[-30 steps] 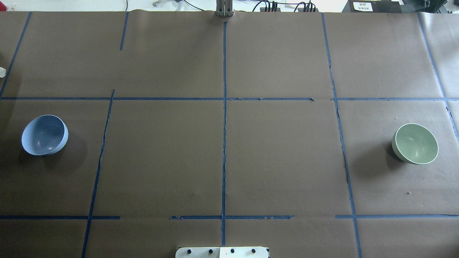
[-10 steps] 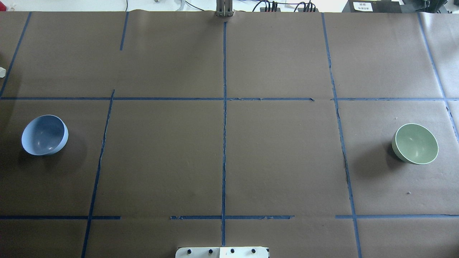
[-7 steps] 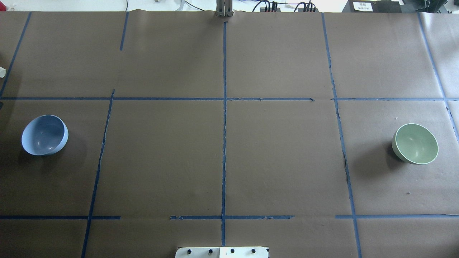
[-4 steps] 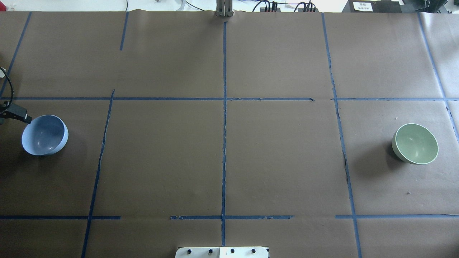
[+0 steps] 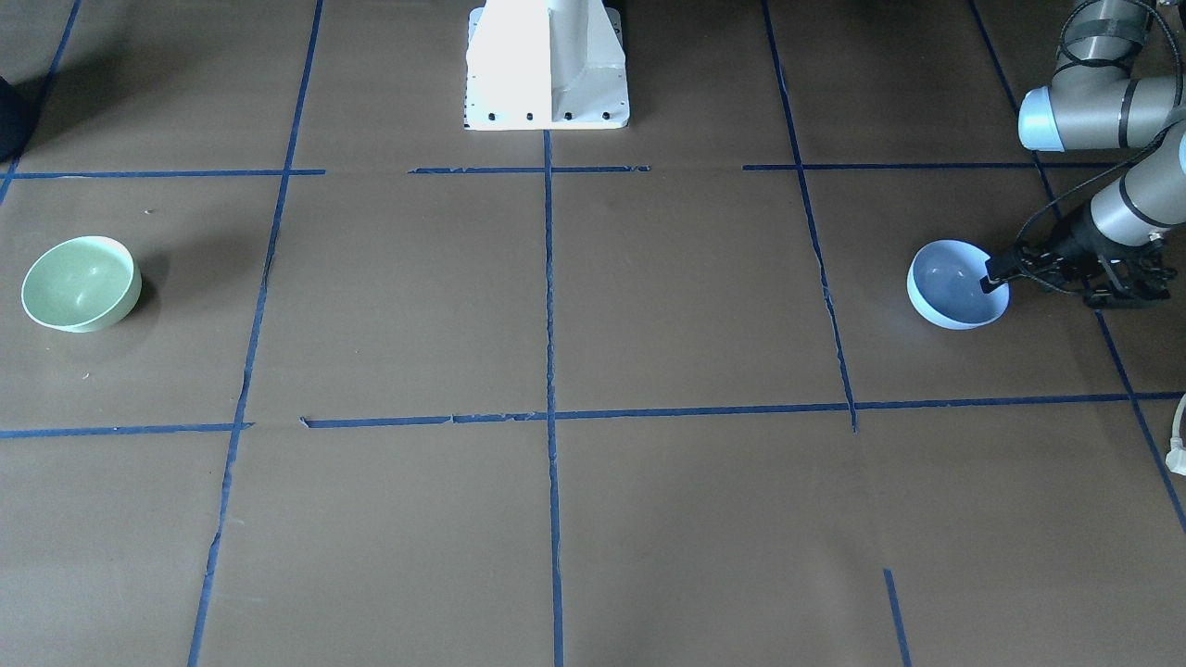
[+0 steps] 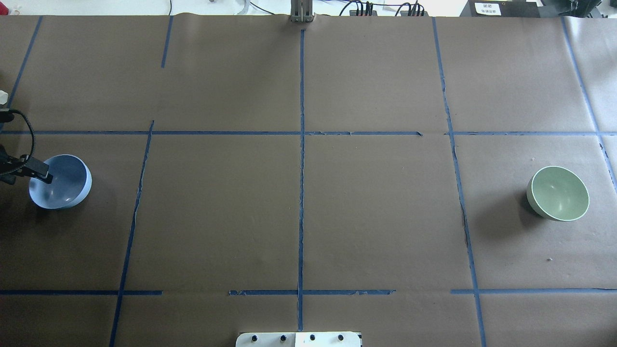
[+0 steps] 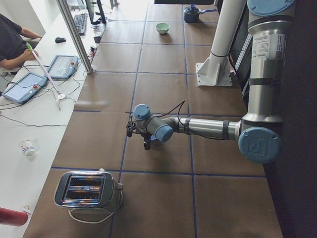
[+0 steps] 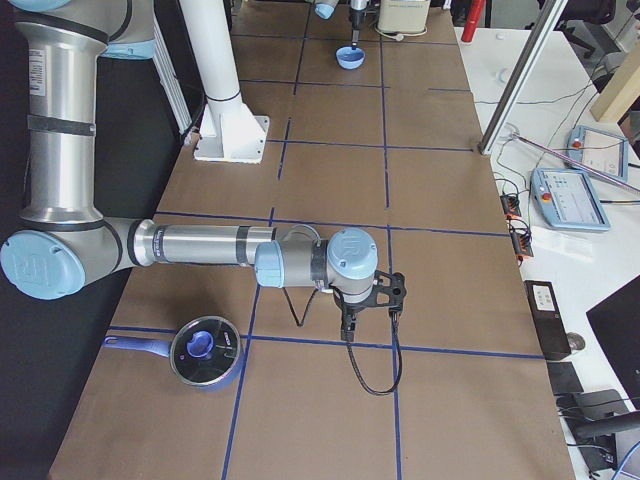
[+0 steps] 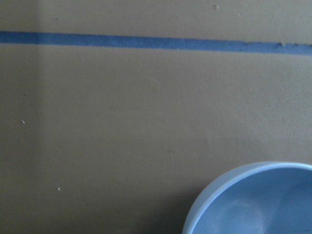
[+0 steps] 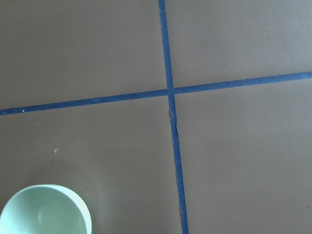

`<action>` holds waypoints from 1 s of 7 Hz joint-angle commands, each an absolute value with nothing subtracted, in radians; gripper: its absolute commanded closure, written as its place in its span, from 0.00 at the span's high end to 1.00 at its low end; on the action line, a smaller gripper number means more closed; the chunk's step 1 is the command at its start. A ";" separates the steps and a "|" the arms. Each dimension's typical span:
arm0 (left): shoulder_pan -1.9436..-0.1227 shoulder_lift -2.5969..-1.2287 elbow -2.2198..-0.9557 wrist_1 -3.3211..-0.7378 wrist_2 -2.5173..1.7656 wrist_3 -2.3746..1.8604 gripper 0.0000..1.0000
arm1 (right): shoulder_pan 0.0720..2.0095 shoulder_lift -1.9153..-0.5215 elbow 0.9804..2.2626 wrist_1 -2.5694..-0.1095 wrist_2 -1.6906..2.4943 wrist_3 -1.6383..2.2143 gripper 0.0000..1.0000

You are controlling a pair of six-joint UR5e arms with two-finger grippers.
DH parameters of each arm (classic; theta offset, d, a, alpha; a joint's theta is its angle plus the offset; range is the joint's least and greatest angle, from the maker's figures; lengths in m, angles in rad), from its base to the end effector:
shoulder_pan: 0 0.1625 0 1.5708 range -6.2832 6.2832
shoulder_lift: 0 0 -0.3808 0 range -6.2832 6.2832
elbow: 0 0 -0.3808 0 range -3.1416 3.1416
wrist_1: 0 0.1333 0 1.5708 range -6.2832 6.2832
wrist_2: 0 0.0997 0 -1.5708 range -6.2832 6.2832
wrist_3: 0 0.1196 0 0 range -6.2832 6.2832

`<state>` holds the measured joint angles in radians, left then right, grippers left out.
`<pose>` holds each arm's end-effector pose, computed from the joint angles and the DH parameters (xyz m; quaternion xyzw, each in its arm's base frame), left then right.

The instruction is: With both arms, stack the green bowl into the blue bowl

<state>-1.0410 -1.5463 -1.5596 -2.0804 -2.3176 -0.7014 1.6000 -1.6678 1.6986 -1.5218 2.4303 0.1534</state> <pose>0.2078 -0.4578 0.5894 -0.0263 0.4157 0.0078 0.9091 0.0558 -0.4479 0.5997 0.0104 -0.4178 0.0663 0.9061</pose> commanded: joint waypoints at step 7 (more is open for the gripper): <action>-1.092 -1.517 -1.707 -2.002 -2.452 -0.710 0.00 | 1.600 -1.667 1.720 -1.523 2.439 0.158 1.00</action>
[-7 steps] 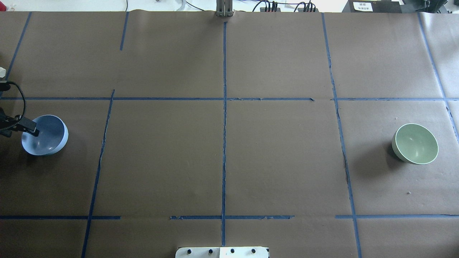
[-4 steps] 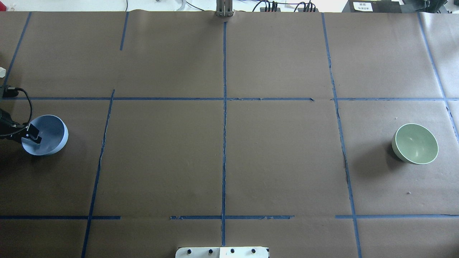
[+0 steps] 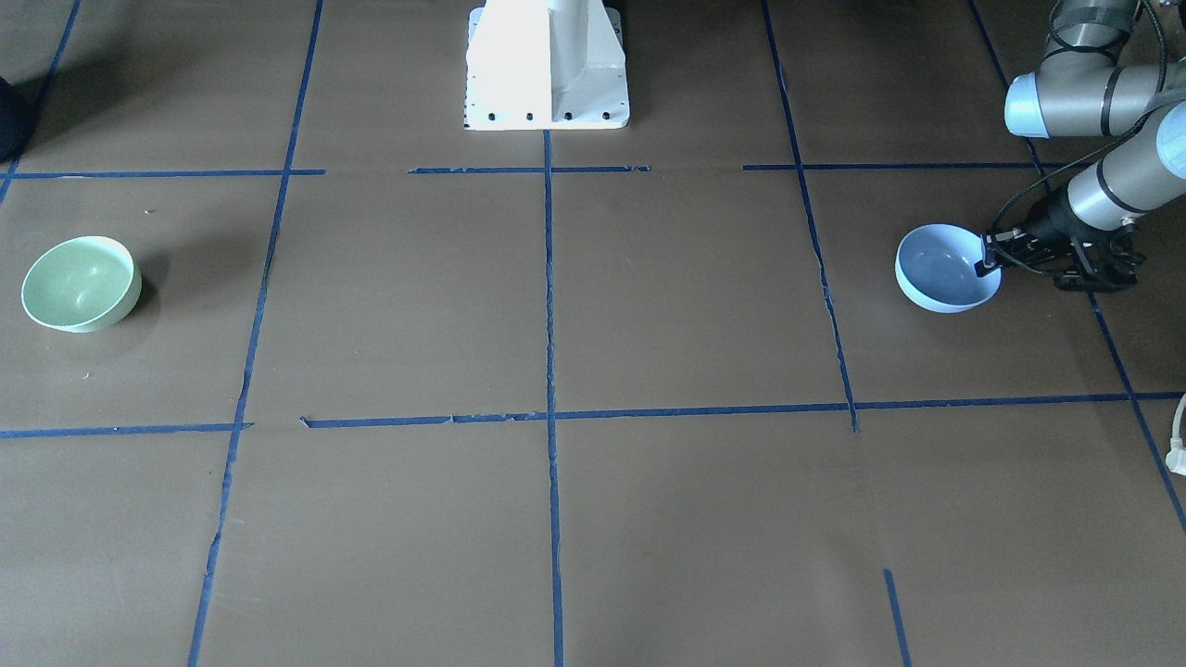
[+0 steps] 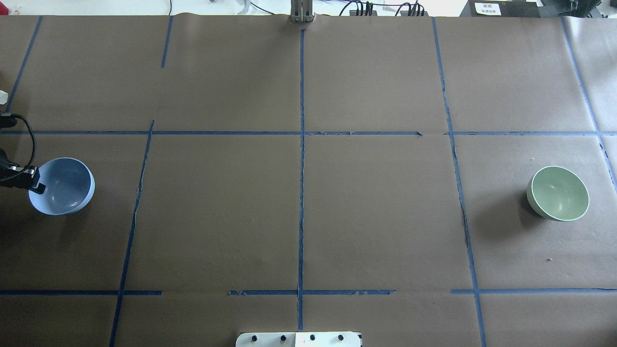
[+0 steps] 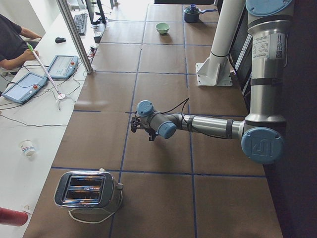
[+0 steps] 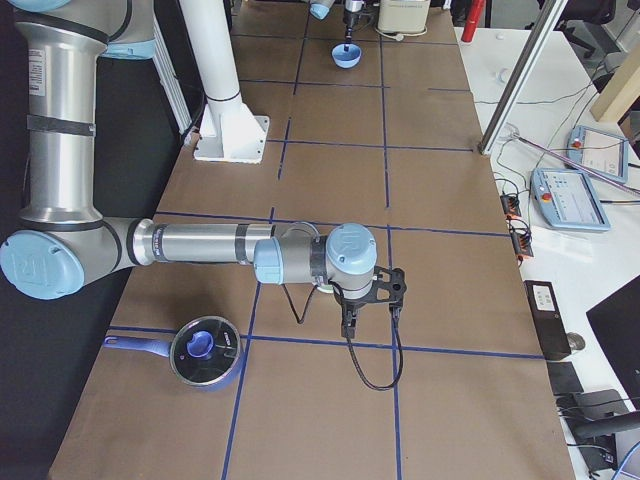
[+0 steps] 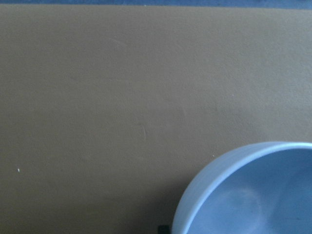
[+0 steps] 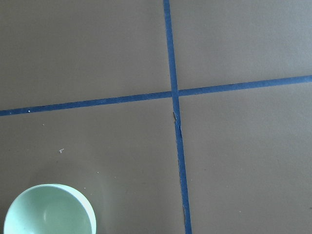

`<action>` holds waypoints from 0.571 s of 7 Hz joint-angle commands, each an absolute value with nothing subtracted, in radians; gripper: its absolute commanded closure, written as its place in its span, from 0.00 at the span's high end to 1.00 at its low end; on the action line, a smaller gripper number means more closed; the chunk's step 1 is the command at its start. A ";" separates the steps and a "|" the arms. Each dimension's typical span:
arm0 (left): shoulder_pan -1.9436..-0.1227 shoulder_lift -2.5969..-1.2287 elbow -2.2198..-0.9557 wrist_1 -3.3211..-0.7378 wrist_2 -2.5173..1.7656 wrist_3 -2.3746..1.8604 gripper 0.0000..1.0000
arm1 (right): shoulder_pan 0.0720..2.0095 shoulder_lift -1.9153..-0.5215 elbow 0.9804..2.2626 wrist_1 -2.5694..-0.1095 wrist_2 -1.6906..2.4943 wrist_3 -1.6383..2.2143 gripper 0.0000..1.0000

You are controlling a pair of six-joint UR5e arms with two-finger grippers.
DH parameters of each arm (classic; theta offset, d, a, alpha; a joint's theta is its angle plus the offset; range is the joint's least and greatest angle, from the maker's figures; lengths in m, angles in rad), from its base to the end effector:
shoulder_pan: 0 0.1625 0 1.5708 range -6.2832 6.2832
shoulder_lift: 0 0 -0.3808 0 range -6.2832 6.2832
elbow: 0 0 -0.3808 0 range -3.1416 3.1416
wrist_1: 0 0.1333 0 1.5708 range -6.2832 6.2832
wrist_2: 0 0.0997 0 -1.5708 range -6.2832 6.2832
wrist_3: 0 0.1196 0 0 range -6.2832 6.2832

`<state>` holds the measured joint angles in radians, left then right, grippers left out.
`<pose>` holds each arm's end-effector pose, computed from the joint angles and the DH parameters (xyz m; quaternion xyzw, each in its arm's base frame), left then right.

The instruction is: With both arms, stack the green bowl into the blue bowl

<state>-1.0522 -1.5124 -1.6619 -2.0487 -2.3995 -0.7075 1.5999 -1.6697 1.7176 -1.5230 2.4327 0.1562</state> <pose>0.2011 -0.4435 0.5520 -0.0351 0.4516 0.0177 0.8913 0.0556 -0.4480 0.5912 0.0169 -0.4192 0.0641 0.9055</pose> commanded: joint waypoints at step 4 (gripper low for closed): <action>-0.906 -1.955 -1.757 -1.778 -2.413 -1.221 0.00 | 1.598 -1.670 1.746 -1.531 2.444 0.163 1.00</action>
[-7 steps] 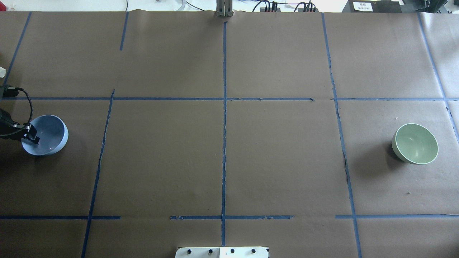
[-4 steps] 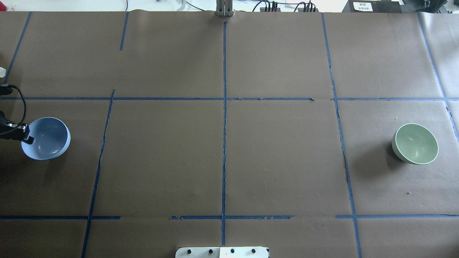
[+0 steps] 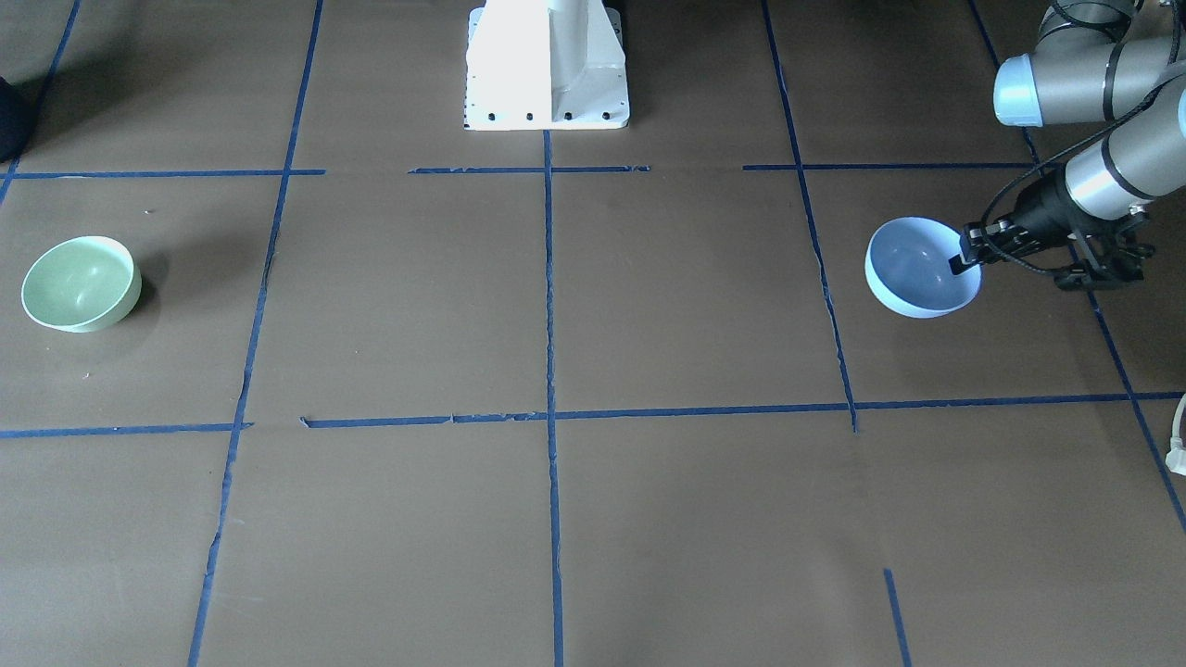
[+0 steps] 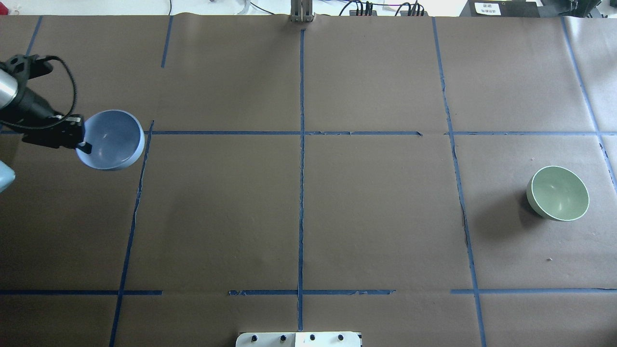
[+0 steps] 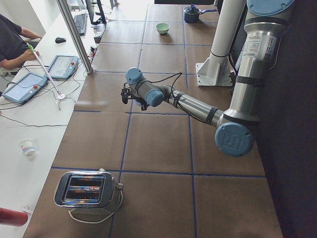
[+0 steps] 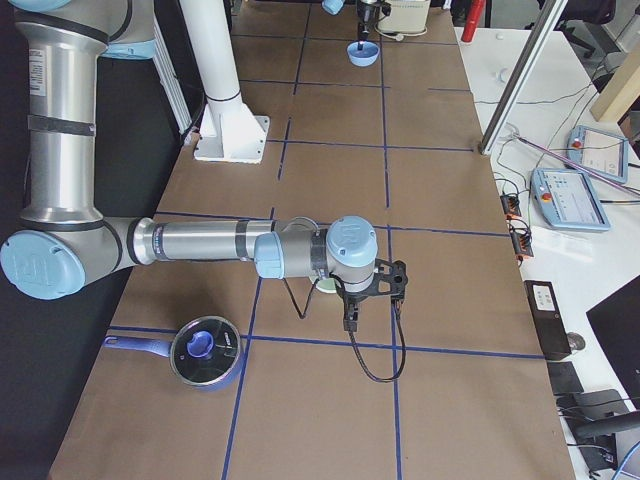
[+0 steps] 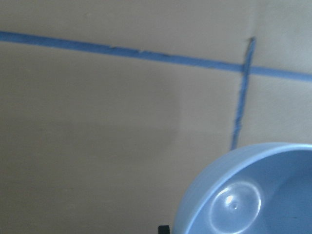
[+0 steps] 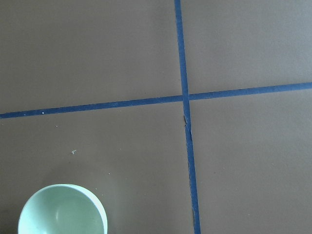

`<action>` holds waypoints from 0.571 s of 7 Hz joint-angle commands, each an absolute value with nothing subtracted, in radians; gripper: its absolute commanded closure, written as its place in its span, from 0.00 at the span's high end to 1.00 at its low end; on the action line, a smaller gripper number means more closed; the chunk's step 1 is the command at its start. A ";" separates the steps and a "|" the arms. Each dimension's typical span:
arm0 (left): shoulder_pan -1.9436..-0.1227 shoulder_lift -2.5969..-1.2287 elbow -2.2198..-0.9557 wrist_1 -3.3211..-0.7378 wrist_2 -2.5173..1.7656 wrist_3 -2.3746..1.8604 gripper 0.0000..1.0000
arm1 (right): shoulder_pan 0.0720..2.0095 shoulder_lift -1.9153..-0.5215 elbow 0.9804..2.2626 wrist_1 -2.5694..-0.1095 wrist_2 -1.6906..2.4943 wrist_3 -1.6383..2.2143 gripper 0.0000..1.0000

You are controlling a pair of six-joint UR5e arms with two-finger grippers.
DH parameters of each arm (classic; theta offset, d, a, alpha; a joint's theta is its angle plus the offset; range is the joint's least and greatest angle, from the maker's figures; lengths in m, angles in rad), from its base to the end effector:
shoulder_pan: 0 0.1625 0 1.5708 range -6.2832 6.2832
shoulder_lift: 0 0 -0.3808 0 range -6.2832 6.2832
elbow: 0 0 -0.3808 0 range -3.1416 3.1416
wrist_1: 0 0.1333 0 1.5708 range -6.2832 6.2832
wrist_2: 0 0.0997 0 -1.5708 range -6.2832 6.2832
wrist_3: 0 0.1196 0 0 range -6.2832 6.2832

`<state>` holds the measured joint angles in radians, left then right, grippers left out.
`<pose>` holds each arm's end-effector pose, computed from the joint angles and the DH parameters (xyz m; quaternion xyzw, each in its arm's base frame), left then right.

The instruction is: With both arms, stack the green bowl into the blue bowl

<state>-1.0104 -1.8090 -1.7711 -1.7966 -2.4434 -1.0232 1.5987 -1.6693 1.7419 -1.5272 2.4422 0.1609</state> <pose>0.2626 -0.4969 0.3699 -0.0767 0.4910 -0.0624 0.8656 0.0543 -0.4490 0.5787 0.0245 -0.4239 0.0609 0.9033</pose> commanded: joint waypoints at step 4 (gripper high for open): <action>-0.597 -2.195 -1.611 -1.851 -2.082 -1.476 0.01 | 1.597 -1.658 1.770 -1.523 2.469 0.175 1.00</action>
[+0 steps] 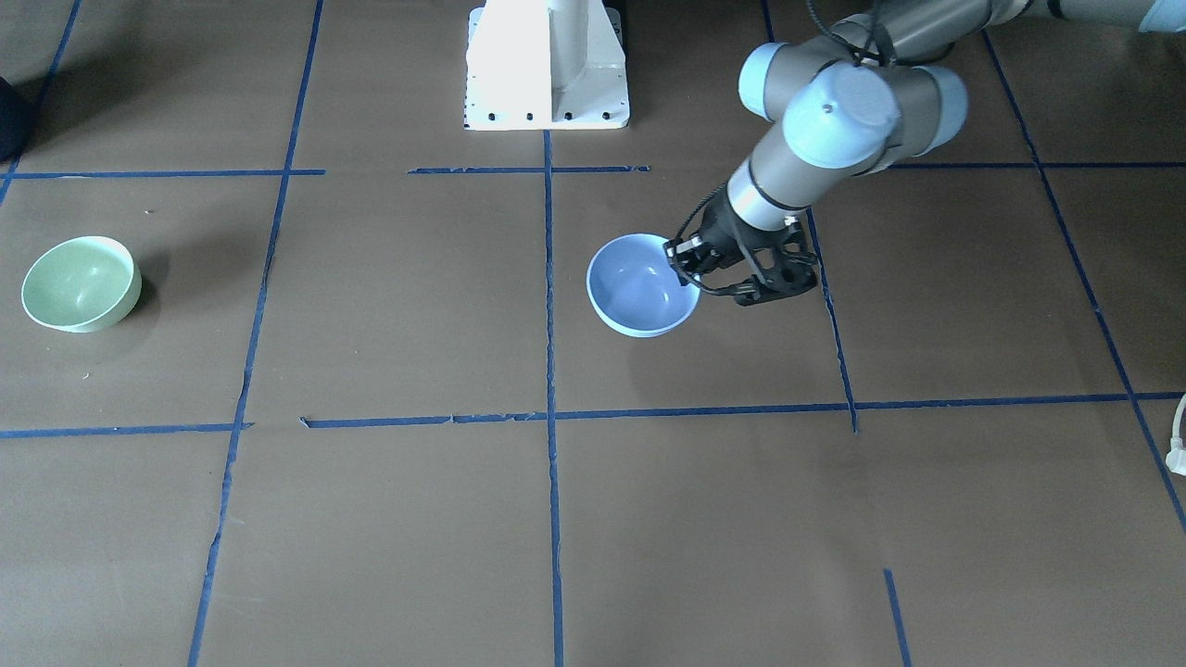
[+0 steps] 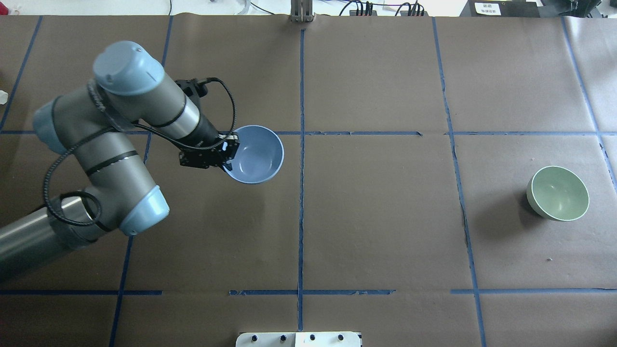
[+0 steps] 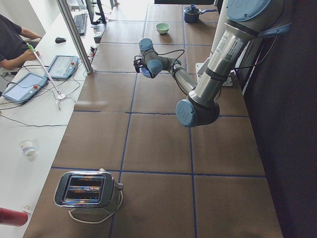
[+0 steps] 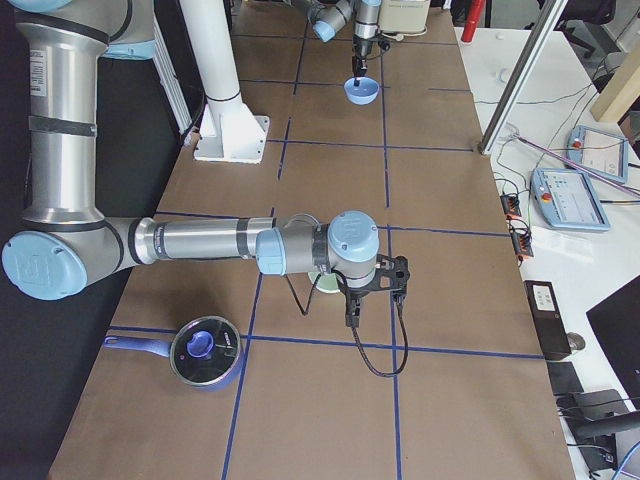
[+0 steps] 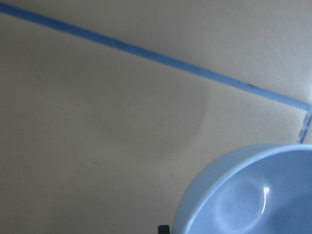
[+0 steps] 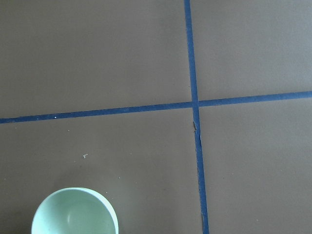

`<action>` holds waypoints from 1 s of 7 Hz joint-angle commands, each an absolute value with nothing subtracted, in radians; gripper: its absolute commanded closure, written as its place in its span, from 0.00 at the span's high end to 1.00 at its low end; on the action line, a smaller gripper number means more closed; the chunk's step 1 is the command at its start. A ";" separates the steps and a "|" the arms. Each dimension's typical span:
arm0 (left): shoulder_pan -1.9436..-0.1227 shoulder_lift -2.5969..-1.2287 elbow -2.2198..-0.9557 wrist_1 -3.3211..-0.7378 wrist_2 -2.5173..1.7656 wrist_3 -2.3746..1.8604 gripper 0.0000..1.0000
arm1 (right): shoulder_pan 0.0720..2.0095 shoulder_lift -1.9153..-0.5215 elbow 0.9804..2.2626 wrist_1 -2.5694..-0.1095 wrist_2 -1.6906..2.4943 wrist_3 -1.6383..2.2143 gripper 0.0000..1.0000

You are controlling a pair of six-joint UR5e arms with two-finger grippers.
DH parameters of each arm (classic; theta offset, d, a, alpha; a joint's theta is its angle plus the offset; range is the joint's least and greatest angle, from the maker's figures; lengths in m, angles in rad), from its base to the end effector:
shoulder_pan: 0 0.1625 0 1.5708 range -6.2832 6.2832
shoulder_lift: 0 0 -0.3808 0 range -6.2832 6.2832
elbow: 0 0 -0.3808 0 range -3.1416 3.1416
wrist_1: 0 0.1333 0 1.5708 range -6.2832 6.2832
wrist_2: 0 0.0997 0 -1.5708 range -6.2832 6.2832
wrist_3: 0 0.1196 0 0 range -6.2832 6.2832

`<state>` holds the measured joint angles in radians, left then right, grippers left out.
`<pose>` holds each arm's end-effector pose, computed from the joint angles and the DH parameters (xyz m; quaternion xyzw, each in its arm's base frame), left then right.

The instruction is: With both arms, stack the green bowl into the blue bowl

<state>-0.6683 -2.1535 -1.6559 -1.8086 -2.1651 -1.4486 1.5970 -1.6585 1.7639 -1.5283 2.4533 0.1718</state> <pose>0.4675 -0.4536 0.2274 -0.0819 0.4874 -0.1085 0.8625 0.0528 -0.4539 0.5622 0.0356 -0.4296 0.0577 0.9005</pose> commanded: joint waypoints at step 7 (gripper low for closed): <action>-0.557 -2.237 -1.538 -1.954 -2.031 -1.514 1.00 | 1.597 -1.663 1.778 -1.523 2.488 0.199 1.00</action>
